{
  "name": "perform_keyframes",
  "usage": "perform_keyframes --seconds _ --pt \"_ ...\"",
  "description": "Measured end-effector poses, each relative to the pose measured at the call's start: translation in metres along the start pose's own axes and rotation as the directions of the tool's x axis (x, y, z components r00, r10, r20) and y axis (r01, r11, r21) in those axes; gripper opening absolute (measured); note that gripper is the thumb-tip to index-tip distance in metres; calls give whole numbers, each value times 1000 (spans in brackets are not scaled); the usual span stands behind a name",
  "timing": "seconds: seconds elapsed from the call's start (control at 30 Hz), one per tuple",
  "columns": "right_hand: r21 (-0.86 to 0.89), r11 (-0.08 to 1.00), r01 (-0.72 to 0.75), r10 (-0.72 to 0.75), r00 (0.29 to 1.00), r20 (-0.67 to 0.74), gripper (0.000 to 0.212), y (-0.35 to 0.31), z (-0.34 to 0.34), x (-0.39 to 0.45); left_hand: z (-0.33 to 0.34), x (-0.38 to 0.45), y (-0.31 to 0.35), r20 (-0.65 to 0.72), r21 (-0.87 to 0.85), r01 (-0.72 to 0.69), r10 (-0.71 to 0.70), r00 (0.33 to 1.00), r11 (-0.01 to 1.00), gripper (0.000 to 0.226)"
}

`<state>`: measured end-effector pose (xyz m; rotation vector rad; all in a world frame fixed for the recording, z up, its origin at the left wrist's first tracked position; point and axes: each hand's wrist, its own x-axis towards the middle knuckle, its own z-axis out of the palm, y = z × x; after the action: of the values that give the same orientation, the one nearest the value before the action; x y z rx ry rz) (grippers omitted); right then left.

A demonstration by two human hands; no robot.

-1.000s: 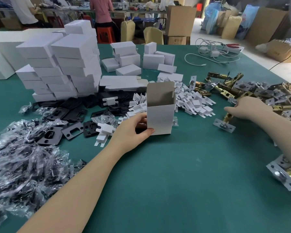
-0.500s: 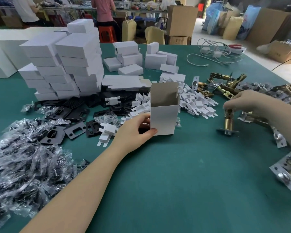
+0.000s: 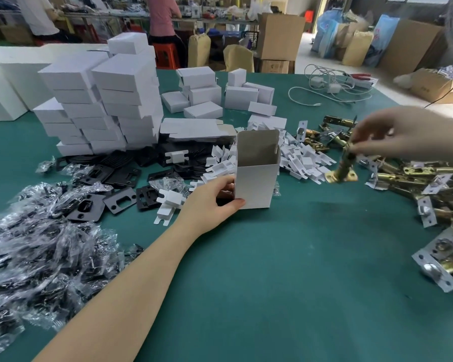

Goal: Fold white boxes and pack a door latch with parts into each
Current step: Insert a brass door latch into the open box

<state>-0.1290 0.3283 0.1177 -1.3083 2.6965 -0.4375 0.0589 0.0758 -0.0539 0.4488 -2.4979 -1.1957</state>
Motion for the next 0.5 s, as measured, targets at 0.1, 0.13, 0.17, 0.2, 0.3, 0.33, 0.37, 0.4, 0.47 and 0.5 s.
perform_keyframes --seconds 0.1,0.13,0.17,0.2,0.3,0.33,0.37,0.4,0.47,0.5 --pt "216 972 91 -64 990 -130 32 -37 -14 4 -2 0 0 18 -27 -6 7 1000 1000 42" --pt "327 941 85 -38 988 -148 25 -47 -16 8 -3 0 0 30 -36 -5 7 1000 999 42" --pt "421 905 62 4 988 -154 18 -57 -17 12 -4 0 -2 44 -46 -6 8 999 999 40" --pt "490 871 33 46 988 -148 14 -68 -16 15 -4 0 -3 59 -54 -9 12 998 998 39" --pt "538 843 1 73 991 -116 12 -94 -7 24 -4 1 -6 90 -53 -18 22 996 998 42" --pt "510 860 17 48 992 -115 12 -100 -2 26 -4 1 -6 96 -50 -19 23 995 999 43" --pt "467 883 41 14 993 -115 11 -104 2 27 -4 1 -6 100 -45 -18 23 995 999 43" --pt "413 908 67 -21 993 -115 12 -107 7 29 -4 2 -6 102 -40 -16 20 995 999 43" --pt "253 960 120 -89 988 -129 14 -111 14 31 -5 2 -6 103 -34 -7 10 995 999 44" --pt "157 977 143 -122 983 -139 16 -112 17 33 -5 2 -6 105 -34 -5 9 994 999 45"
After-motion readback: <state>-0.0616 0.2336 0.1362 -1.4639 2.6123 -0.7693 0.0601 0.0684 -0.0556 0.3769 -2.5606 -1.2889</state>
